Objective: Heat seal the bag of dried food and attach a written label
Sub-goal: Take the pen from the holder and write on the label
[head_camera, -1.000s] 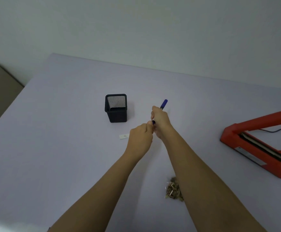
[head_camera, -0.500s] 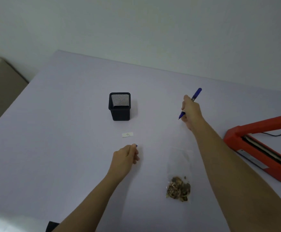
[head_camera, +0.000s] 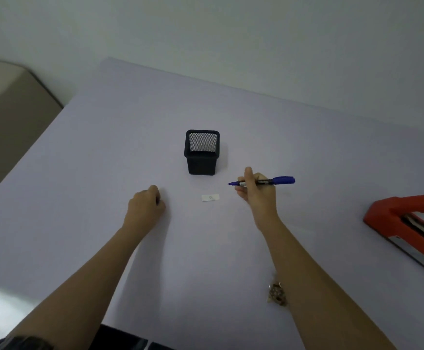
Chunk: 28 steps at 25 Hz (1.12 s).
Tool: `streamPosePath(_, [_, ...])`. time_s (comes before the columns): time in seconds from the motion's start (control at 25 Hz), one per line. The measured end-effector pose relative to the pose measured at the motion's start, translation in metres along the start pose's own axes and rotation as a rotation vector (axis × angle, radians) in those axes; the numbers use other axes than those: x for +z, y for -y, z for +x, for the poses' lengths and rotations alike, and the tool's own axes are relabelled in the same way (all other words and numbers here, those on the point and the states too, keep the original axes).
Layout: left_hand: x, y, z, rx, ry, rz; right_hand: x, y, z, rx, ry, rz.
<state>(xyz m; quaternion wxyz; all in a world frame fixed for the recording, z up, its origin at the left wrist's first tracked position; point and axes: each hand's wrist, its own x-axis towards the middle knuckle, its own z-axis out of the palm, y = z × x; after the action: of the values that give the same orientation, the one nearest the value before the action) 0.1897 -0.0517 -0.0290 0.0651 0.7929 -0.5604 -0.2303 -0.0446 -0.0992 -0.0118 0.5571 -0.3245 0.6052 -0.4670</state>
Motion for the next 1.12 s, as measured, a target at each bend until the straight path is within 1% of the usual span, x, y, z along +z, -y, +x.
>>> streamPosePath(0.12, [-0.001,0.001,0.000,0.010,-0.004,-0.028,0.006,-0.016,-0.005,-0.118,0.024,-0.064])
streamPosePath(0.16, [-0.003,0.003,-0.003,-0.017,-0.021,-0.058,0.009,-0.023,-0.005,-0.147,0.013,-0.098])
streamPosePath(0.2, [-0.005,0.004,-0.008,-0.038,-0.091,-0.091,0.012,-0.030,-0.006,-0.172,-0.007,-0.132])
streamPosePath(0.24, [-0.006,0.004,-0.015,-0.034,-0.199,-0.130,0.014,-0.037,-0.006,-0.197,-0.029,-0.166])
streamPosePath(0.28, [-0.006,0.002,-0.022,0.027,-0.317,-0.168,0.017,-0.044,-0.007,-0.224,-0.050,-0.193])
streamPosePath(0.32, [-0.006,-0.002,-0.028,0.147,-0.390,-0.188,0.020,-0.050,-0.007,-0.254,-0.067,-0.215])
streamPosePath(0.36, [-0.002,-0.005,-0.032,0.298,-0.399,-0.182,0.023,-0.055,-0.007,-0.286,-0.080,-0.237])
streamPosePath(0.4, [0.003,-0.009,-0.032,0.438,-0.342,-0.164,0.026,-0.060,-0.007,-0.312,-0.088,-0.256])
streamPosePath(0.44, [0.013,-0.012,-0.028,0.530,-0.246,-0.150,0.029,-0.064,-0.006,-0.322,-0.082,-0.269])
streamPosePath(0.48, [0.023,-0.016,-0.023,0.565,-0.143,-0.144,0.032,-0.066,-0.003,-0.324,-0.071,-0.281])
streamPosePath(0.52, [0.032,-0.020,-0.016,0.556,-0.067,-0.150,0.034,-0.068,-0.001,-0.324,-0.061,-0.290])
streamPosePath(0.56, [0.039,-0.023,-0.009,0.525,-0.032,-0.167,0.037,-0.069,0.002,-0.324,-0.061,-0.293])
streamPosePath(0.68, [0.050,-0.028,0.009,0.474,-0.016,-0.223,0.040,-0.071,0.007,-0.372,-0.094,-0.273])
streamPosePath(0.8, [0.053,-0.027,0.018,0.496,0.007,-0.200,0.042,-0.076,0.006,-0.459,-0.083,-0.309])
streamPosePath(1.0, [0.053,-0.028,0.024,0.525,0.028,-0.153,0.042,-0.084,0.007,-0.496,-0.121,-0.307])
streamPosePath(1.12, [0.054,-0.026,0.022,0.571,0.014,-0.102,0.042,-0.086,0.007,-0.497,-0.124,-0.314])
